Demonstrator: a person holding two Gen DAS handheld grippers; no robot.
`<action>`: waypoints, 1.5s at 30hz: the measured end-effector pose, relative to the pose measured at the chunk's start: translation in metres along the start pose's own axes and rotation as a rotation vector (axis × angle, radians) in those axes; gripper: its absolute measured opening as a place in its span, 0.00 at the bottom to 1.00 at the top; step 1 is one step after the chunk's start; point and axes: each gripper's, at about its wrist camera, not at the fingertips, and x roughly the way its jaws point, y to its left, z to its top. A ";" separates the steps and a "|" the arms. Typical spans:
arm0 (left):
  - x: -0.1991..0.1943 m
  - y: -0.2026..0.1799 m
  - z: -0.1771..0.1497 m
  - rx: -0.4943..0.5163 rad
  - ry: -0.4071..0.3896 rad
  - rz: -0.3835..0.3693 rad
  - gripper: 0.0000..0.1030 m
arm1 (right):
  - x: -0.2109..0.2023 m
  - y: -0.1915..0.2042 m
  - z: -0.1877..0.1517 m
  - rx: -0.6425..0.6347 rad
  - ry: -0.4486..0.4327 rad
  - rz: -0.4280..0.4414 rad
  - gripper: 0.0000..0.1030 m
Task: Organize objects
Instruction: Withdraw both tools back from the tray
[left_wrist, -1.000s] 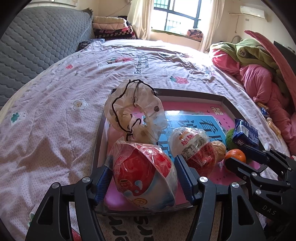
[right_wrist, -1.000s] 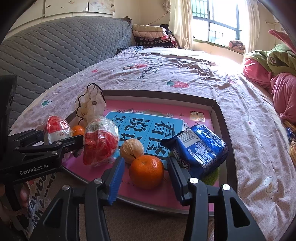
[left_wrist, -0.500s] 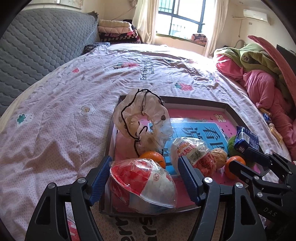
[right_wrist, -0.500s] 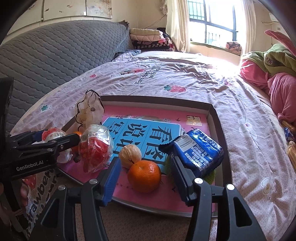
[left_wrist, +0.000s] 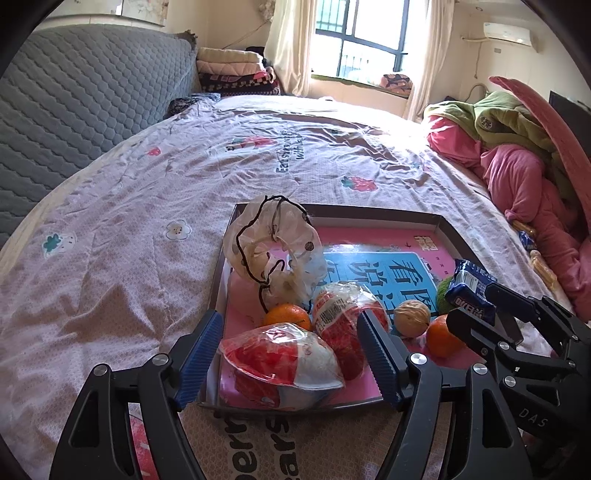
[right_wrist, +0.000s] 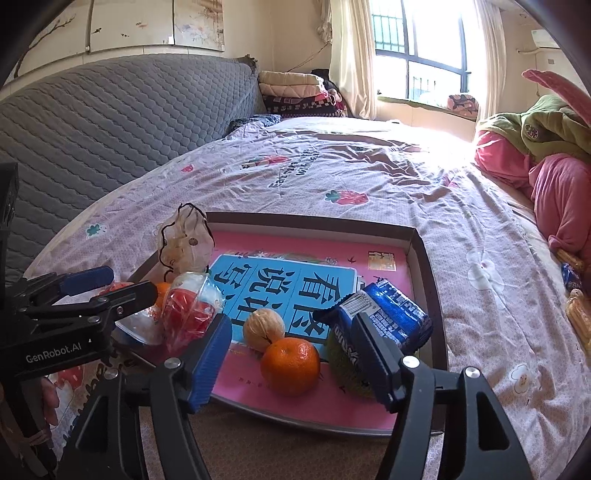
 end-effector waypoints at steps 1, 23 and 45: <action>-0.002 -0.001 0.000 0.000 -0.002 0.003 0.74 | -0.002 0.000 0.001 0.002 -0.006 -0.002 0.65; -0.059 -0.010 0.008 0.015 -0.105 0.077 0.76 | -0.065 0.017 0.016 -0.022 -0.203 -0.038 0.76; -0.123 -0.012 -0.002 -0.005 -0.199 0.066 0.76 | -0.127 0.030 0.006 0.005 -0.272 -0.050 0.92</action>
